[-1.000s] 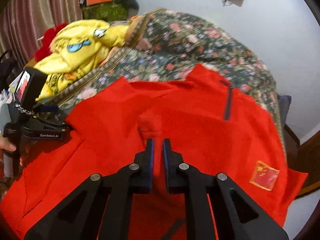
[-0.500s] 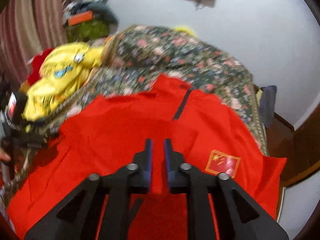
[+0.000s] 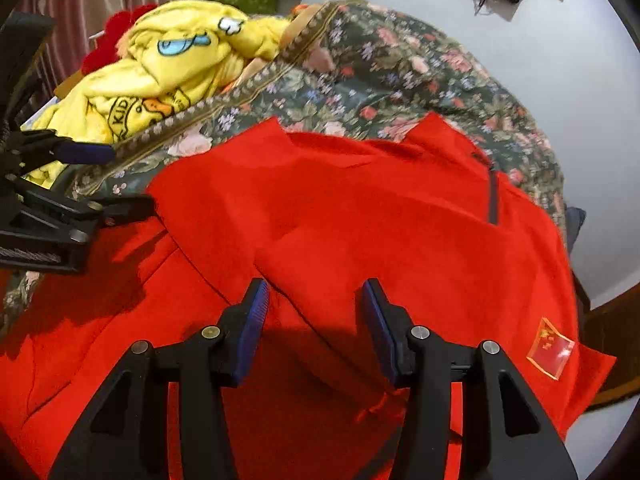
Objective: Fold large clothes
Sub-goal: 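Grasp the other sleeve with the right gripper and lift it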
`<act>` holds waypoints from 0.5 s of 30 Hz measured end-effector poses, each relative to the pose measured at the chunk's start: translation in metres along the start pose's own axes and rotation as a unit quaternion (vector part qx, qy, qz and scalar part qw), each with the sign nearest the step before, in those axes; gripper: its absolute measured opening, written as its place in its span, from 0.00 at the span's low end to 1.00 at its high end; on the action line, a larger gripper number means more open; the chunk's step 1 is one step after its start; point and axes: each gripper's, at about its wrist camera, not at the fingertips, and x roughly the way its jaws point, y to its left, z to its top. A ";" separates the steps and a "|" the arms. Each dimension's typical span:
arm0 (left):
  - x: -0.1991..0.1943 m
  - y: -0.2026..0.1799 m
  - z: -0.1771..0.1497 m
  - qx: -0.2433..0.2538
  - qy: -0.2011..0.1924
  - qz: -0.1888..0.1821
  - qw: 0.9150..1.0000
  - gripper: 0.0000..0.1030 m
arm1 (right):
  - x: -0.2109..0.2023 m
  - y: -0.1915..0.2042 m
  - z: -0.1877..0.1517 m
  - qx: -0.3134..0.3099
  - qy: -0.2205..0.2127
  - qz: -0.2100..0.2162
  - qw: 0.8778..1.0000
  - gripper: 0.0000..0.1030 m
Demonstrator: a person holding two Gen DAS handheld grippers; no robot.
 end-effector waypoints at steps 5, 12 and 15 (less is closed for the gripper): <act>0.022 0.008 -0.007 -0.026 0.020 -0.019 0.999 0.84 | 0.014 0.009 0.004 -0.019 0.009 -0.018 1.000 0.44; 0.026 0.015 -0.012 -0.052 0.023 -0.042 0.997 0.85 | 0.015 0.009 0.010 -0.006 -0.013 -0.006 1.000 0.14; 0.025 0.011 -0.012 -0.048 0.020 -0.031 0.998 0.85 | 0.001 0.005 0.010 0.005 -0.036 -0.030 0.999 0.07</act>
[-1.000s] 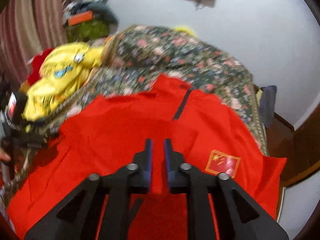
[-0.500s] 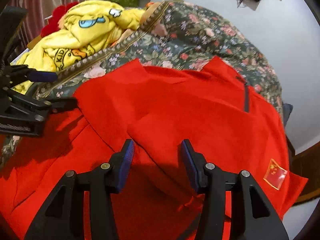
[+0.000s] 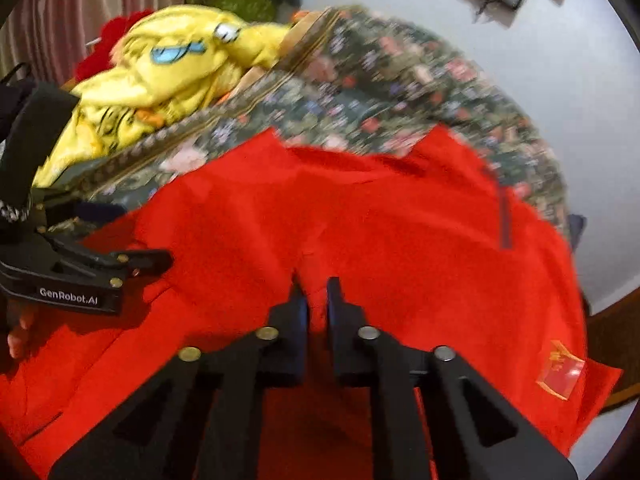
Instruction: Fold large clothes
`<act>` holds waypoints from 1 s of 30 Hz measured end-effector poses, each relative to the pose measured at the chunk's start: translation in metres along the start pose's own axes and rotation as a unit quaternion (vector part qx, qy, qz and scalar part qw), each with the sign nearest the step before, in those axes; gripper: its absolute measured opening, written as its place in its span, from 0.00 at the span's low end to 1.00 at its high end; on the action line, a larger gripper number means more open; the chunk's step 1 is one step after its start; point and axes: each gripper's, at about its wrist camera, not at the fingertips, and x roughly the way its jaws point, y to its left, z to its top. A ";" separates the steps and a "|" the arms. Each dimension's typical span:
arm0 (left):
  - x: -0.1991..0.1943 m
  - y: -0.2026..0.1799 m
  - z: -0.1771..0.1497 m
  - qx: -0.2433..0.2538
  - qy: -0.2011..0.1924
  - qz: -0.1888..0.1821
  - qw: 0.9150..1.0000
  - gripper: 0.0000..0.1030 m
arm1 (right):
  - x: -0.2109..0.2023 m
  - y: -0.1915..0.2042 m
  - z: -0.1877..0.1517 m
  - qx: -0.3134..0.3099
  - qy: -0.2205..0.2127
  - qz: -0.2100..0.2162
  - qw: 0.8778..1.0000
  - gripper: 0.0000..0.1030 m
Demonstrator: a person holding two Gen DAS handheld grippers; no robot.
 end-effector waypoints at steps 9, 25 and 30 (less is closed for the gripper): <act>-0.003 -0.008 -0.001 0.005 0.001 0.036 0.999 0.85 | -0.085 -0.080 0.002 0.091 -0.081 -0.020 0.992 0.05; -0.004 -0.019 0.000 -0.009 0.009 0.096 0.995 0.88 | -0.129 -0.186 -0.095 0.224 -0.062 -0.046 0.971 0.05; -0.006 -0.021 0.000 -0.016 0.011 0.107 0.994 0.88 | -0.103 -0.197 -0.138 0.278 -0.012 -0.015 0.960 0.05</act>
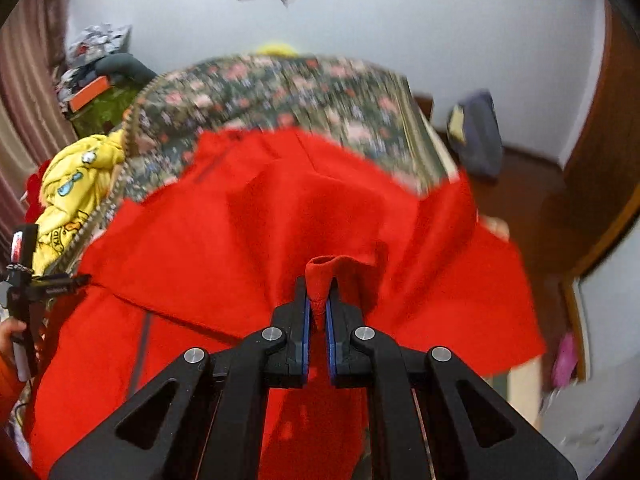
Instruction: Fold large clothes
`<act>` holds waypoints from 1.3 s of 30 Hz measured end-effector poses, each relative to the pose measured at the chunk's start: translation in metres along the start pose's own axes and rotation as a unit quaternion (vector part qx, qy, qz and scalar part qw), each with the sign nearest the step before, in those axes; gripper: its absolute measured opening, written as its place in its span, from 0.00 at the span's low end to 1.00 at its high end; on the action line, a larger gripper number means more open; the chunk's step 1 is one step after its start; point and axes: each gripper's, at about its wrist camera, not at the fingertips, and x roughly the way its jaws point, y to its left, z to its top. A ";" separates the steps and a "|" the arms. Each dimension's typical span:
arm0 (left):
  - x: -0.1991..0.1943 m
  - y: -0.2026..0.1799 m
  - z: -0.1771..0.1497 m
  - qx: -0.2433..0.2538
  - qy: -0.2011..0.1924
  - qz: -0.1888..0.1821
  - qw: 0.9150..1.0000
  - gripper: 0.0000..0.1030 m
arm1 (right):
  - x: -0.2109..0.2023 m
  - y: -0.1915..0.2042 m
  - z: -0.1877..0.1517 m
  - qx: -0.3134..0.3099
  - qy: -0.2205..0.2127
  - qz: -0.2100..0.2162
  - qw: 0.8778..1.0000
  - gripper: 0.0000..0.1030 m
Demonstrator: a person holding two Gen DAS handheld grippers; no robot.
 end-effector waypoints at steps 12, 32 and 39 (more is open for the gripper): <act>-0.040 -0.018 -0.003 0.043 -0.019 0.021 0.999 0.87 | 0.017 -0.013 -0.029 0.004 0.067 -0.031 0.997 0.17; -0.168 -0.152 -0.007 0.169 -0.193 -0.057 0.965 0.87 | -0.077 -0.066 -0.014 0.044 -0.039 -0.059 0.996 0.65; -0.134 -0.202 -0.018 0.199 -0.162 -0.078 0.963 0.87 | -0.054 -0.110 -0.031 0.078 -0.002 -0.088 0.993 0.70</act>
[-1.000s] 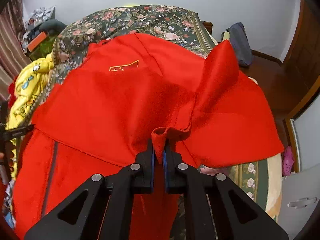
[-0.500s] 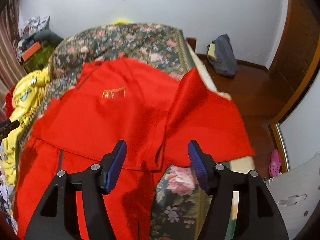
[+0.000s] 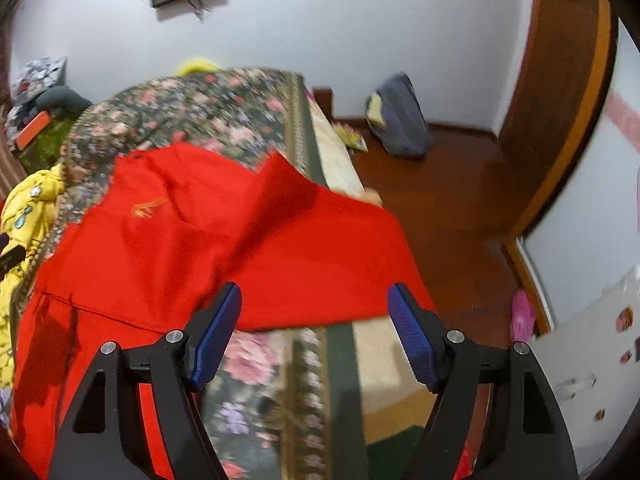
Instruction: Fold large clothes
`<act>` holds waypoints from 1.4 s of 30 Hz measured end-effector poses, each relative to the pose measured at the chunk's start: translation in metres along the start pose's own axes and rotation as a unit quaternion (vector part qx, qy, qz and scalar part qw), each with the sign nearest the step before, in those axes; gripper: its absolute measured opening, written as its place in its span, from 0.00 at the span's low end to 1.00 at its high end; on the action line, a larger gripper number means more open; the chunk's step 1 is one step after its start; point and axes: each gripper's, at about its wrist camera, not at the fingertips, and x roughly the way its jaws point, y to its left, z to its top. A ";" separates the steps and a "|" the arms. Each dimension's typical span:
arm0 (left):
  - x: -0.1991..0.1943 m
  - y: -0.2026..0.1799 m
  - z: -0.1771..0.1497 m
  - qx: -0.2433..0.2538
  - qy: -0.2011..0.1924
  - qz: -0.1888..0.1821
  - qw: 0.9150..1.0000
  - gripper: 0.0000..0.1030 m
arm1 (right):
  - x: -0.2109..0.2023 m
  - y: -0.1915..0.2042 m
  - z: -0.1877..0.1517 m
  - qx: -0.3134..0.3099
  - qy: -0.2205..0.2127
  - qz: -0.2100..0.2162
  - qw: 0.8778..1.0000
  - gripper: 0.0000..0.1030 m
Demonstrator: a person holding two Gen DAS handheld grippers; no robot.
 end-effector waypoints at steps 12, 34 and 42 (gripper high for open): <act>0.040 -0.009 -0.012 0.001 0.036 0.009 0.999 0.87 | 0.099 -0.070 -0.007 0.168 0.095 0.069 0.979 0.70; -0.003 0.029 -0.022 -0.022 0.006 0.025 0.999 0.87 | 0.051 -0.041 0.044 0.128 -0.024 0.066 0.989 0.07; -0.032 0.039 -0.026 -0.023 -0.018 0.015 0.999 0.87 | -0.027 0.042 0.062 -0.010 -0.100 0.106 0.989 0.07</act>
